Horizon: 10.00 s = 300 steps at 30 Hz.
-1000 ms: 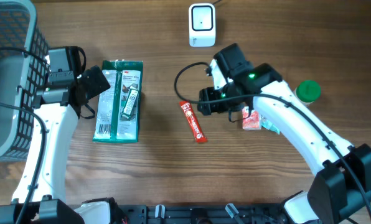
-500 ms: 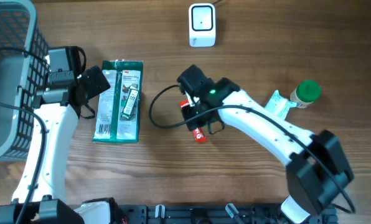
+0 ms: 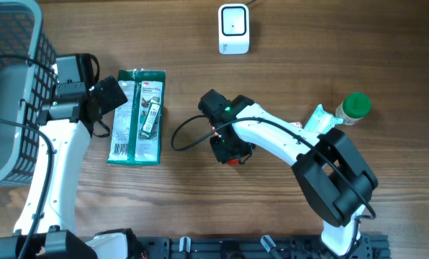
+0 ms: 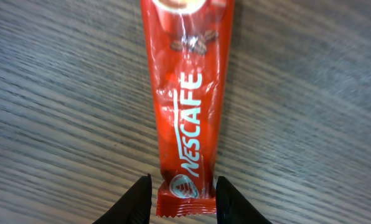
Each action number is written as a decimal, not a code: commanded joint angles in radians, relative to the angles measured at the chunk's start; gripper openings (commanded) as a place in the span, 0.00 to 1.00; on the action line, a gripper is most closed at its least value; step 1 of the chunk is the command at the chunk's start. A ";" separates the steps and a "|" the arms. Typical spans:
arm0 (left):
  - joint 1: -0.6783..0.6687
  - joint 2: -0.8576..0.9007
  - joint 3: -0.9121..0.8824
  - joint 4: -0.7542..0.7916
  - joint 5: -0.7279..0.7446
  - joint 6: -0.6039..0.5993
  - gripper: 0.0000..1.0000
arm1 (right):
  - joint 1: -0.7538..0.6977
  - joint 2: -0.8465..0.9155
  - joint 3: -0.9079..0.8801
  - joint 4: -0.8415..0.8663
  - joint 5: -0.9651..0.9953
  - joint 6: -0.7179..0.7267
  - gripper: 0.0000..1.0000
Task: Scan the item barcode
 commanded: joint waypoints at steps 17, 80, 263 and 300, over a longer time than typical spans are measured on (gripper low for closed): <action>0.004 -0.006 0.003 0.003 0.002 -0.010 1.00 | 0.004 0.018 -0.005 0.013 0.057 0.045 0.34; 0.004 -0.006 0.003 0.003 0.002 -0.009 1.00 | -0.060 -0.010 0.011 0.195 0.035 -0.011 0.19; 0.004 -0.006 0.003 0.003 0.002 -0.009 1.00 | -0.175 0.011 -0.026 0.260 -0.088 -0.579 0.31; 0.004 -0.006 0.003 0.003 0.002 -0.009 1.00 | -0.176 -0.049 -0.019 0.225 -0.047 -0.430 0.04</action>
